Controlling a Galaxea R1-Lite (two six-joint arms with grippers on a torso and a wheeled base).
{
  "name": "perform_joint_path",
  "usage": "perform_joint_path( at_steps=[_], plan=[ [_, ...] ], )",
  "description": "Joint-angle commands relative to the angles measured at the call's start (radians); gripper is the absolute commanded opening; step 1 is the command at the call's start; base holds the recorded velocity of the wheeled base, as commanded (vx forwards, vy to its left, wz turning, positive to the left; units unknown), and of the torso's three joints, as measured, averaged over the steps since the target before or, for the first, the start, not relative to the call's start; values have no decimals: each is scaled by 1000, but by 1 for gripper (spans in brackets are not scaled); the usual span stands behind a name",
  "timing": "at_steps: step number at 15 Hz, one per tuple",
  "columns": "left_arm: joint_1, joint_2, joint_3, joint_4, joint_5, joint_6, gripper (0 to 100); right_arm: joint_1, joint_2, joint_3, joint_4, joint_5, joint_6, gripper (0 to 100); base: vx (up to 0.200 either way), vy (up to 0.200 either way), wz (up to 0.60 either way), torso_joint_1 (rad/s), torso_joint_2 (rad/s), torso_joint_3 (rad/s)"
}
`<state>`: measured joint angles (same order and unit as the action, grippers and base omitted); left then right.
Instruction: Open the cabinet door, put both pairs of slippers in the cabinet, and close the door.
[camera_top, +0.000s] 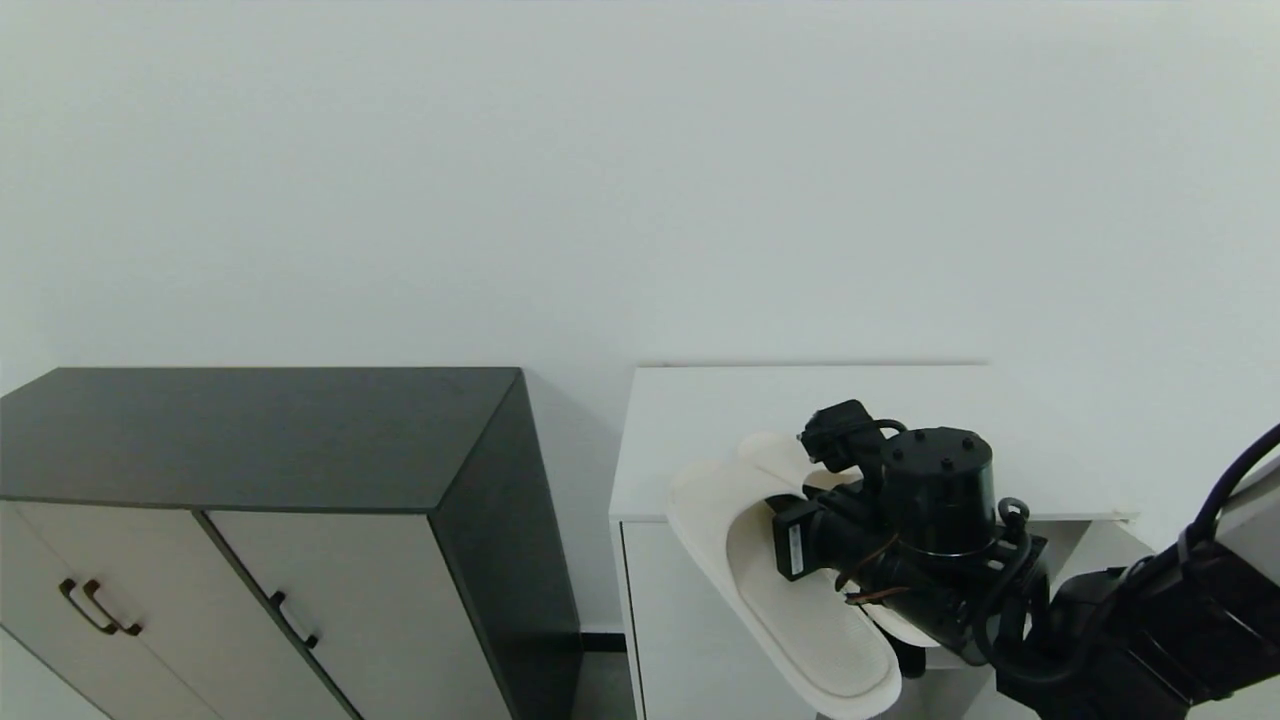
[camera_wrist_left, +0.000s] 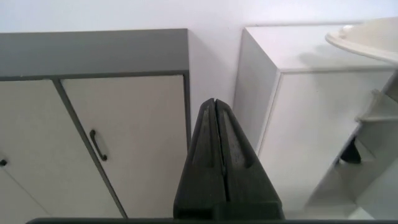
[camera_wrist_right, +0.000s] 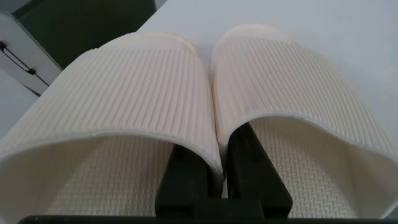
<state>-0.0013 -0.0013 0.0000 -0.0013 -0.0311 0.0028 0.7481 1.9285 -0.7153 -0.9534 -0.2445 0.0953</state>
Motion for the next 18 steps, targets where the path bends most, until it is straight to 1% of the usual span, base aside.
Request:
perform_joint_path(
  at_steps=[1, 4, 17, 18],
  plan=[
    [0, 1, 0, 0, 0, 0, 0, 2, 14, -1, -1, 1, 0, 0, -200, 0, 0, 2, -2, 2],
    [0, 1, 0, 0, 0, -1, 0, 2, 17, -1, -4, 1, 0, 0, -200, 0, 0, 2, 4, 4],
    [0, 1, 0, 0, 2, -1, 0, 11, 33, -3, -5, 1, -2, 0, 0, 0, 0, 0, 0, 0],
    [0, 1, 0, 0, 2, -1, 0, 11, 33, -3, -5, 1, -2, 0, 0, -200, 0, 2, 2, 2]
  ],
)
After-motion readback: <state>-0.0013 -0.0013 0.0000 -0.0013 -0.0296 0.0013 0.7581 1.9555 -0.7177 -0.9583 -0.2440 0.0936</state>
